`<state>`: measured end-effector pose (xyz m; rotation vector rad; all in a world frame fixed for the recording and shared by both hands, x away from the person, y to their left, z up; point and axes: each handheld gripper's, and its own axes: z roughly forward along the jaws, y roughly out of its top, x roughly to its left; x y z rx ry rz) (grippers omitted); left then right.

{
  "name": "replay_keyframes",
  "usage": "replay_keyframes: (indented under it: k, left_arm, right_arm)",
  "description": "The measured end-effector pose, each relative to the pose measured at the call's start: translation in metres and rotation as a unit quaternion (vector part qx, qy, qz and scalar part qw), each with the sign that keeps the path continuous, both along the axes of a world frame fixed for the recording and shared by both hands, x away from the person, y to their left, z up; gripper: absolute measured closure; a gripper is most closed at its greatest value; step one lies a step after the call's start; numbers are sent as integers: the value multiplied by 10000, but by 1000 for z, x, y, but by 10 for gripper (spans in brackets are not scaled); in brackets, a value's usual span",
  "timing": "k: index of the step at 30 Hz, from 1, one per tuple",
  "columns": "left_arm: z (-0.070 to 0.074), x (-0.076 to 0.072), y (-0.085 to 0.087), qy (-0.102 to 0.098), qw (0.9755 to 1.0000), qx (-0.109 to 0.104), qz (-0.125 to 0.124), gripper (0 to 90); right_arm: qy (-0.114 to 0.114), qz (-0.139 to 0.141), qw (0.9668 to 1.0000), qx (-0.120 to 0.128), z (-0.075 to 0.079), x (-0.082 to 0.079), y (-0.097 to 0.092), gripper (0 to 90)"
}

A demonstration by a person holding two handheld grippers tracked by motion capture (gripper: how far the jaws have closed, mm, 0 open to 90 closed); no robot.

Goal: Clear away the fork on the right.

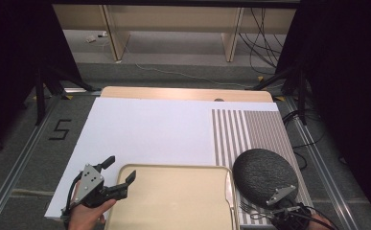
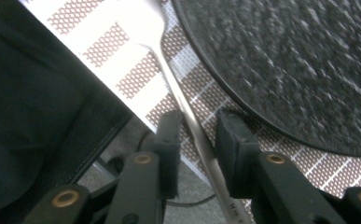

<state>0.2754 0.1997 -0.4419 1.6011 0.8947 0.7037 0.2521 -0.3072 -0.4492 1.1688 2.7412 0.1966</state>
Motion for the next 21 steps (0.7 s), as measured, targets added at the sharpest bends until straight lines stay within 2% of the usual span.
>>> replay_keyframes:
  k: [8,10,15,17,19,21]
  left_arm:
    - [1,-1,1,20,10000,28,16,171]
    - [0,0,0,2,10000,4,5,171]
    - [0,-1,0,12,10000,30,12,171]
    - [0,-1,0,22,10000,36,14,171]
    - [0,0,0,3,10000,12,-1,172]
    - [0,0,0,11,10000,17,11,171]
  right_arm:
    - [55,435,9988,-204,-1,5,7,796]
    - [91,465,9985,-273,-1,4,10,803]
    - [114,757,9959,-483,-1,4,15,827]
    - [151,751,9955,-565,0,4,18,833]
    - [145,876,9949,-486,-1,5,18,841]
    - [197,833,9952,-479,0,4,20,843]
